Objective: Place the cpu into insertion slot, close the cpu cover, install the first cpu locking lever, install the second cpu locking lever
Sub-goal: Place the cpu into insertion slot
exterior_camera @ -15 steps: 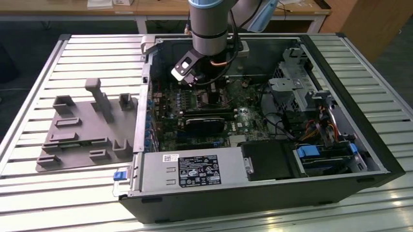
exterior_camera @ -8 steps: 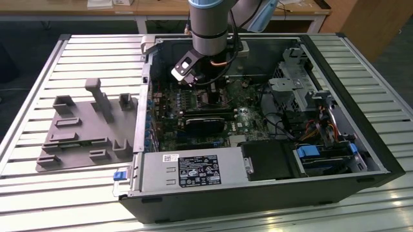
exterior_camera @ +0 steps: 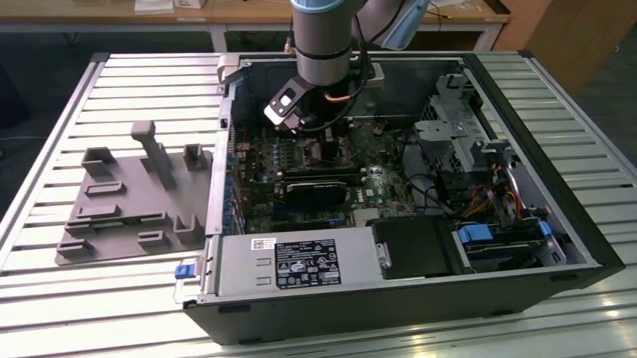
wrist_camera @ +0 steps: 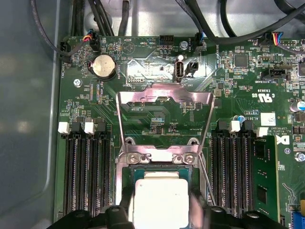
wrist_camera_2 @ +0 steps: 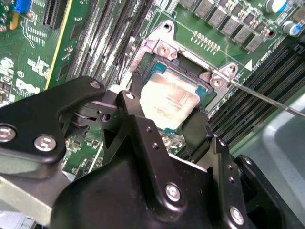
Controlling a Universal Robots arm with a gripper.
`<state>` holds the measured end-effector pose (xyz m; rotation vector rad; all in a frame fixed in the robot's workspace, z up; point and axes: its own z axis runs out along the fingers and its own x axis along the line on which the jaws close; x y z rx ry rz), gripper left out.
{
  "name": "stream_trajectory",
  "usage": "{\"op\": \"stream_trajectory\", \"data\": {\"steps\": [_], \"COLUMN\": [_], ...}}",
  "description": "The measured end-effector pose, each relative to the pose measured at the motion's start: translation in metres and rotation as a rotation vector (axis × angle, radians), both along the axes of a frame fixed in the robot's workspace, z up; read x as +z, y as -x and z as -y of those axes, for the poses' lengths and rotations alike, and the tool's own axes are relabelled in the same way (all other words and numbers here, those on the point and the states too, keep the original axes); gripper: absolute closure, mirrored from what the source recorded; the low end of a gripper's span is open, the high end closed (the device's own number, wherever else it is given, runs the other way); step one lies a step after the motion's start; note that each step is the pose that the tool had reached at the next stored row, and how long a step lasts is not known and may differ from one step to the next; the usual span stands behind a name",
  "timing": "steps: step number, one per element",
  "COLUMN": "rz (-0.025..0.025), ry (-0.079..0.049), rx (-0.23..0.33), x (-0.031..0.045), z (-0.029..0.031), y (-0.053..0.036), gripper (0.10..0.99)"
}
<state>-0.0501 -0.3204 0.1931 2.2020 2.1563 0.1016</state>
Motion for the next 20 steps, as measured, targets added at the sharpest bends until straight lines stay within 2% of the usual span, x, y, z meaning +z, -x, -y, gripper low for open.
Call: {"op": "stream_trajectory", "data": {"steps": [1, 7, 15, 20], "rz": [0.0000, 0.0000, 0.0000, 0.0001], "ry": [0.000, 0.000, 0.000, 0.000], "rx": [0.000, 0.000, 0.000, 0.000], "x": [0.0000, 0.0001, 0.0068, 0.0074], "z": [0.0000, 0.0000, 0.0000, 0.0000], "y": [0.0000, 0.0000, 0.0000, 0.0000], "gripper": [0.475, 0.475, 0.475, 0.475]}}
